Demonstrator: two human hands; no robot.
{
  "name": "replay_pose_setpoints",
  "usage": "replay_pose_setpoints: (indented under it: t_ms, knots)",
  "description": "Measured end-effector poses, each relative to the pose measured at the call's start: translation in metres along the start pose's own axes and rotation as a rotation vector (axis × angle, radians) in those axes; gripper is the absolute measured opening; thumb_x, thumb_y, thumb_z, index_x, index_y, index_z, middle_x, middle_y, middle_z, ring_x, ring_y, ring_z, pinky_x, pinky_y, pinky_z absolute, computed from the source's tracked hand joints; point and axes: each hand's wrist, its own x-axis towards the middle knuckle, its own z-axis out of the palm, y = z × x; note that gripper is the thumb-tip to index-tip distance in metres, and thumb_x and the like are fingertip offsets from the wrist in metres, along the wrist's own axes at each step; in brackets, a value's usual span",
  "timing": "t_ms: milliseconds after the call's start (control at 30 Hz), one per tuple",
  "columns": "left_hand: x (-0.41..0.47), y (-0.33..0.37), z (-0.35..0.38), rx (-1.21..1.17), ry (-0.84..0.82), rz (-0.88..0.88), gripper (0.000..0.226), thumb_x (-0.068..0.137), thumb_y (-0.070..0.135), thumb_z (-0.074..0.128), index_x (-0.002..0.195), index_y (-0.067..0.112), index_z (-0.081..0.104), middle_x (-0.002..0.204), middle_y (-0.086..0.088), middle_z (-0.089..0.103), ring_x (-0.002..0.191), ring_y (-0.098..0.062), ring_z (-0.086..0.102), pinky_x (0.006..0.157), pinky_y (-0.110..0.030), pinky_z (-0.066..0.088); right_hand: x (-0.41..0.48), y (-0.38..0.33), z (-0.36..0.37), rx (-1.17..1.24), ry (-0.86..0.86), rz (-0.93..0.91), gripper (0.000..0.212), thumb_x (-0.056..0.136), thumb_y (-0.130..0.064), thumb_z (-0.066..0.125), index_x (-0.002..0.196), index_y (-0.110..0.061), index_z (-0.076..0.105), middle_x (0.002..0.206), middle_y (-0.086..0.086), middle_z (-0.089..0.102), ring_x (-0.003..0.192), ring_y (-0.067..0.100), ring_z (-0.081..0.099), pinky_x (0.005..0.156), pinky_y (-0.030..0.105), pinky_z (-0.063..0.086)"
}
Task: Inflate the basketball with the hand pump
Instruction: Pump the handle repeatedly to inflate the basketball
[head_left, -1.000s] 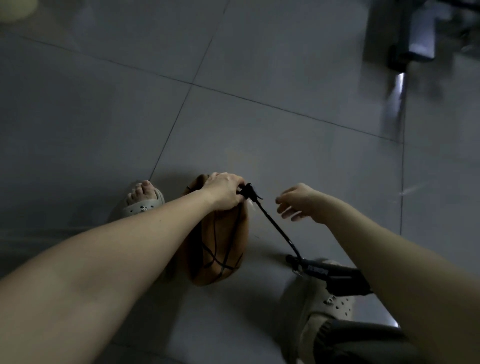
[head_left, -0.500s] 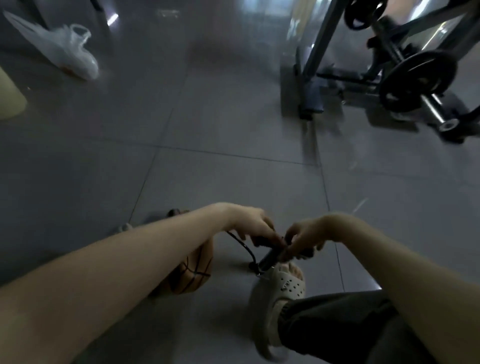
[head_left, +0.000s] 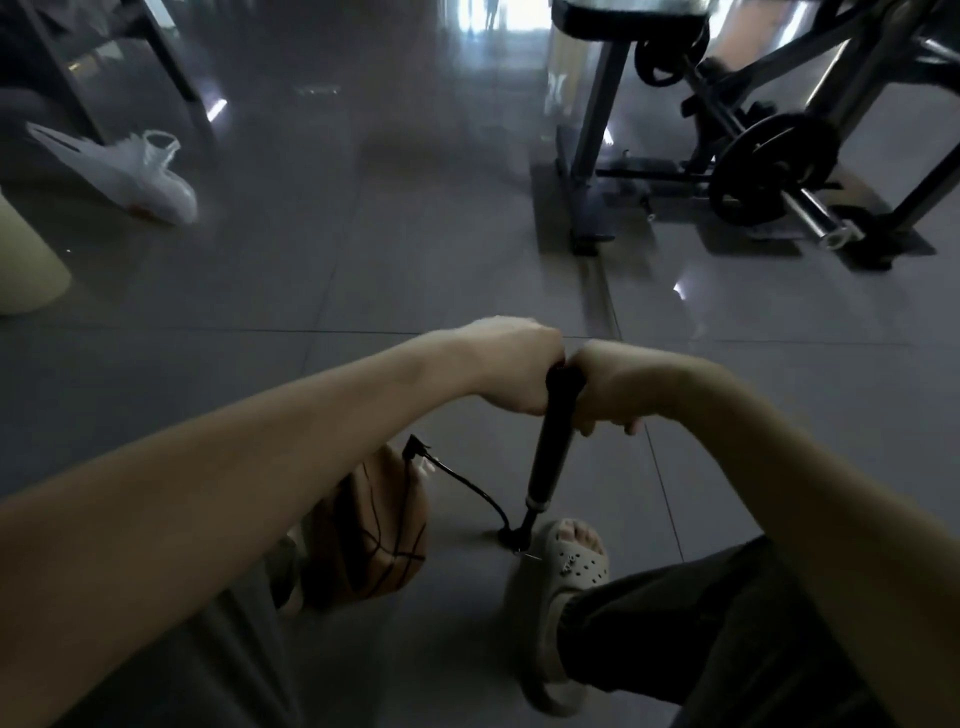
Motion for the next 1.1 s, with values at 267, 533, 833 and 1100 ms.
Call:
replay_pose_setpoints:
  t_ms: [267, 533, 833, 1100]
  knots:
    - [0.043, -0.019, 0.108, -0.089, -0.102, 0.026, 0.029, 0.093, 0.019, 0.061, 0.071, 0.026, 0.044, 0.074, 0.005, 0.054, 0.069, -0.015, 0.057, 0.057, -0.024, 0.04, 0.077, 0.037, 0.091, -0.139, -0.001, 0.018, 0.009, 0.086, -0.025, 0.071, 0.085, -0.016, 0.07, 0.077, 0.004, 0.069, 0.065, 0.02, 0.067, 0.056, 0.03, 0.057]
    - [0.067, -0.026, 0.17, -0.054, -0.23, 0.009, 0.018, 0.085, 0.016, 0.06, 0.101, 0.01, 0.067, 0.106, -0.015, 0.07, 0.098, -0.036, 0.067, 0.072, -0.032, 0.046, 0.11, 0.067, 0.151, -0.095, -0.055, 0.003, 0.023, 0.091, -0.027, 0.061, 0.112, -0.019, 0.065, 0.099, 0.002, 0.067, 0.088, 0.023, 0.064, 0.082, 0.039, 0.058]
    - [0.052, -0.008, 0.149, 0.062, -0.352, 0.022, 0.018, 0.094, 0.028, 0.062, 0.104, 0.013, 0.067, 0.102, -0.006, 0.068, 0.094, -0.029, 0.067, 0.069, -0.033, 0.048, 0.081, 0.049, 0.131, -0.098, -0.115, 0.069, 0.024, 0.086, -0.026, 0.071, 0.107, -0.016, 0.067, 0.098, 0.006, 0.07, 0.087, 0.024, 0.069, 0.081, 0.039, 0.06]
    - [0.03, -0.004, -0.001, -0.118, -0.148, -0.017, 0.012, 0.083, 0.02, 0.073, 0.073, 0.021, 0.068, 0.071, 0.001, 0.066, 0.06, -0.015, 0.062, 0.052, -0.027, 0.045, 0.007, 0.008, -0.013, 0.09, -0.026, -0.026, 0.013, 0.085, -0.012, 0.072, 0.097, -0.007, 0.073, 0.082, 0.012, 0.068, 0.061, 0.019, 0.057, 0.054, 0.029, 0.052]
